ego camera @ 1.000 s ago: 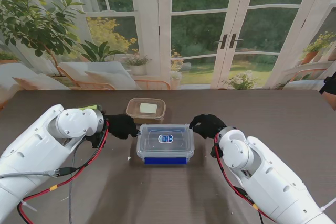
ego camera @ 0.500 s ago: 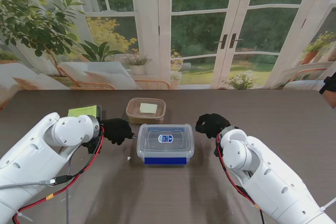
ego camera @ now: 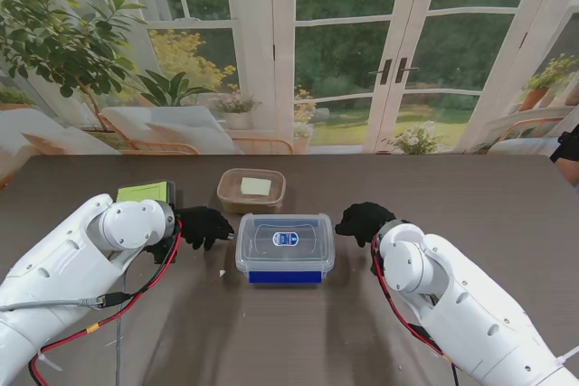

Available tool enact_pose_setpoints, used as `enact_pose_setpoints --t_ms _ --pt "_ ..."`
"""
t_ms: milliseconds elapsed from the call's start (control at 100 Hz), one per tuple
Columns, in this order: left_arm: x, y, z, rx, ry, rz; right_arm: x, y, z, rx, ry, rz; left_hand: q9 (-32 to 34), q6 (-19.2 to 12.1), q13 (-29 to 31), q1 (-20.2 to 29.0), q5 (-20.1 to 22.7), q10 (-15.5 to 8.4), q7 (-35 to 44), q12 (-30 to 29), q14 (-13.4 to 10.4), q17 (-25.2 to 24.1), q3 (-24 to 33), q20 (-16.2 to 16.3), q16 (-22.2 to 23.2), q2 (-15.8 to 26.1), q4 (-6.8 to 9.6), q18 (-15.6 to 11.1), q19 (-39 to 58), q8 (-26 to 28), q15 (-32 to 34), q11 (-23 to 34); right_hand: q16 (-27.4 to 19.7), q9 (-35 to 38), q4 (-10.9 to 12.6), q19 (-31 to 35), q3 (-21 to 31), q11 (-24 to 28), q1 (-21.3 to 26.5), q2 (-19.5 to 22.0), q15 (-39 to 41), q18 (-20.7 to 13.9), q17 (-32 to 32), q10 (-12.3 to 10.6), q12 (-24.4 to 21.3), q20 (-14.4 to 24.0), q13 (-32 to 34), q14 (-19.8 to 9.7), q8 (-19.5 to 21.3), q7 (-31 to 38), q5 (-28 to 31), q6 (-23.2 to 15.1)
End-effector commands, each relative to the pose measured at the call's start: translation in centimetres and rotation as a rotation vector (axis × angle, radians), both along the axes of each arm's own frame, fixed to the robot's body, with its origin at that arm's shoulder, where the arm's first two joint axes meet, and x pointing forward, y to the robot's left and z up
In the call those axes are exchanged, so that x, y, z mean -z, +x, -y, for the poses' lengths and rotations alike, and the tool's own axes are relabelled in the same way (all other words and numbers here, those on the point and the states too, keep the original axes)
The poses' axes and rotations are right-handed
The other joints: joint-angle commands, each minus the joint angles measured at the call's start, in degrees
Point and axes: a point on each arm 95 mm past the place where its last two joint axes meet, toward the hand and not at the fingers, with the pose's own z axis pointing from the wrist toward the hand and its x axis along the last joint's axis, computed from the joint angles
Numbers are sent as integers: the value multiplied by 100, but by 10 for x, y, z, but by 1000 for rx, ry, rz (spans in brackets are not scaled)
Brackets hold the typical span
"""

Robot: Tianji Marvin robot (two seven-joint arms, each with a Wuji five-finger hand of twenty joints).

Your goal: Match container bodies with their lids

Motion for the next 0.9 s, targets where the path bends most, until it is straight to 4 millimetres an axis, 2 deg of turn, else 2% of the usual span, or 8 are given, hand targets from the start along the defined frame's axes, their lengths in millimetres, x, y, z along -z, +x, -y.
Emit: enact_pose_setpoints --t_ms 0,290,720,890 --pt "0 1 6 15 -8 -7 3 -2 -4 -10 0 -23 -82 -143 153 -68 -140 207 -94 -37 67 139 -97 89 108 283 45 -266 305 -57 208 -37 -64 -137 -118 -46 -339 -83 -229 97 -32 208 361 226 -114 26 144 69 99 126 69 38" --pt "4 6 11 19 -11 -23 5 -2 -9 -14 12 -40 -139 -129 145 -127 -257 214 -128 -52 56 157 -93 107 112 298 49 -291 334 -90 273 -64 -137 -166 -120 -129 -349 -292 -225 91 -167 257 284 284 -286 32 140 162 97 141 79 49" --pt "8 4 16 27 -24 -40 8 -8 -14 -27 48 -46 -88 -358 140 -74 15 234 -27 -40 70 126 -82 107 100 292 46 -276 308 -68 274 -47 -185 -159 -119 -185 -222 -330 -151 82 -255 275 230 282 -352 47 139 190 96 170 152 71" --pt "7 -1 17 34 -24 -45 8 -11 -14 -32 64 -59 -65 -312 146 -63 131 230 18 -30 80 111 -90 106 95 302 42 -268 291 -49 268 -39 -200 -167 -121 -200 -204 -327 -132 92 -279 280 215 286 -359 53 139 204 97 181 169 80"
